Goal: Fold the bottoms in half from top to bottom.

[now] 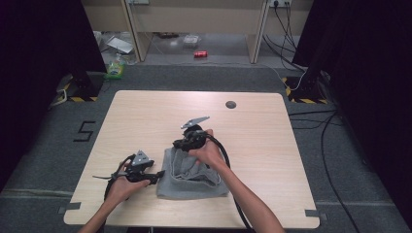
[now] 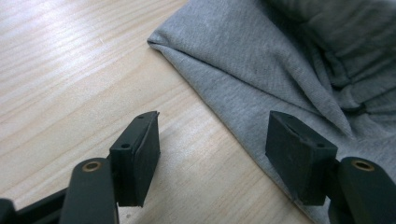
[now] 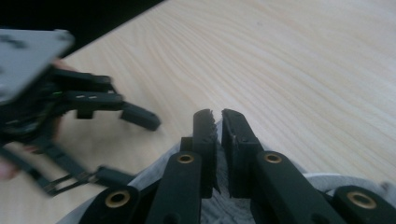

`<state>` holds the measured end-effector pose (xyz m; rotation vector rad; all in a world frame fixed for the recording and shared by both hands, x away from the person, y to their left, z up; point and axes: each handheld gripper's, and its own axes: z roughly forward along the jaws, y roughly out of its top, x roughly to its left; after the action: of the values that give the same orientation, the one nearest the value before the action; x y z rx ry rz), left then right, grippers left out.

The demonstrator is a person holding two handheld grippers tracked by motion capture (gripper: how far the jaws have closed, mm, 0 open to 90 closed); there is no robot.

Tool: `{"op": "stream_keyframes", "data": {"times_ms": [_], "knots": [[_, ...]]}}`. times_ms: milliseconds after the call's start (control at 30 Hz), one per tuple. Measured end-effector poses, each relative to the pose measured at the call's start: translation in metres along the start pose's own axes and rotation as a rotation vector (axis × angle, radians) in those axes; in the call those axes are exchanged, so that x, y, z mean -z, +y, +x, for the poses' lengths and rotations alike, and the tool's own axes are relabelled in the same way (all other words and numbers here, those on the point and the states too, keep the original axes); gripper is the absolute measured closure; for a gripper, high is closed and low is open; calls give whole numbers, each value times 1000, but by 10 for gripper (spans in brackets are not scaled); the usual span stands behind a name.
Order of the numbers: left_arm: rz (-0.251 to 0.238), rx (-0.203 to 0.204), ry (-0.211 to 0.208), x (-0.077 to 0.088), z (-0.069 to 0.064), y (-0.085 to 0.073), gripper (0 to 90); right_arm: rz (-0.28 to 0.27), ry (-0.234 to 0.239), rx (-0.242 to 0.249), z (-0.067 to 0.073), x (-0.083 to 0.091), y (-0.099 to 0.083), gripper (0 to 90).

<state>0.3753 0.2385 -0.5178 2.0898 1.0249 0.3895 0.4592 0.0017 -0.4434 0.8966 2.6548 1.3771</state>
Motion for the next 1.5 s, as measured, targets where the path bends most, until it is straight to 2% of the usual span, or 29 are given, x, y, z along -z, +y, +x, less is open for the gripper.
{"op": "stream_keyframes", "data": {"times_ms": [67, 100, 133, 233, 267, 333, 400, 433, 500, 567, 633, 700, 767, 900, 967, 1100, 1200, 1267, 1367, 1433, 1500], "knots": [[2, 0, -1, 0, 0, 0, 343, -51, 1, 15, 9, 21, -8, 860], [2, 0, -1, 0, 0, 0, 343, -102, -2, 33, 20, 44, -19, 864], [2, 0, -1, 0, 0, 0, 343, -102, -2, 33, 20, 44, -19, 864], [11, 5, -3, 0, 0, 1, 344, -146, -37, 64, 35, 77, -45, 867], [13, 8, -4, 1, 0, 2, 347, -162, -46, 68, 40, 89, -59, 870], [13, 11, -9, 2, 0, 2, 362, -184, -57, 51, 45, 102, -79, 871], [-8, 13, -3, 5, -2, 6, 361, -187, -90, 35, 47, 114, -105, 865], [-16, 12, -3, 7, -3, 8, 359, -168, -89, 29, 47, 116, -115, 842], [-46, 6, -3, 11, -8, 16, 352, -175, -79, -18, 47, 120, -128, 787], [-61, -10, -10, 14, -15, 23, 345, -190, -82, -33, 47, 125, -133, 742], [-74, -21, -33, 13, -24, 32, 340, -220, -99, -32, 45, 131, -128, 713], [-75, -39, -58, 10, -35, 41, 332, -228, -128, -22, 42, 132, -119, 695], [-80, -57, -72, 6, -43, 47, 326, -214, -151, -9, 38, 127, -110, 681], [-55, -101, -113, 1, -62, 51, 316, -140, -177, 14, 31, 104, -103, 675], [-36, -129, -120, 2, -68, 46, 316, -89, -173, 29, 33, 93, -107, 675], [-2, -198, -91, 5, -79, 29, 321, 1, -199, 81, 44, 83, -124, 686], [-21, -219, -67, 5, -86, 18, 339, 65, -218, 94, 50, 78, -139, 683], [-15, -244, -60, 7, -88, 18, 347, 58, -215, 72, 51, 77, -147, 673], [-22, -252, -63, 14, -88, 25, 329, 9, -206, 21, 48, 87, -142, 632], [-44, -219, -80, 18, -83, 32, 320, -29, -211, 13, 45, 96, -134, 594], [-56, -181, -86, 20, -74, 39, 313, -44, -237, 8, 41, 100, -128, 573]]}}
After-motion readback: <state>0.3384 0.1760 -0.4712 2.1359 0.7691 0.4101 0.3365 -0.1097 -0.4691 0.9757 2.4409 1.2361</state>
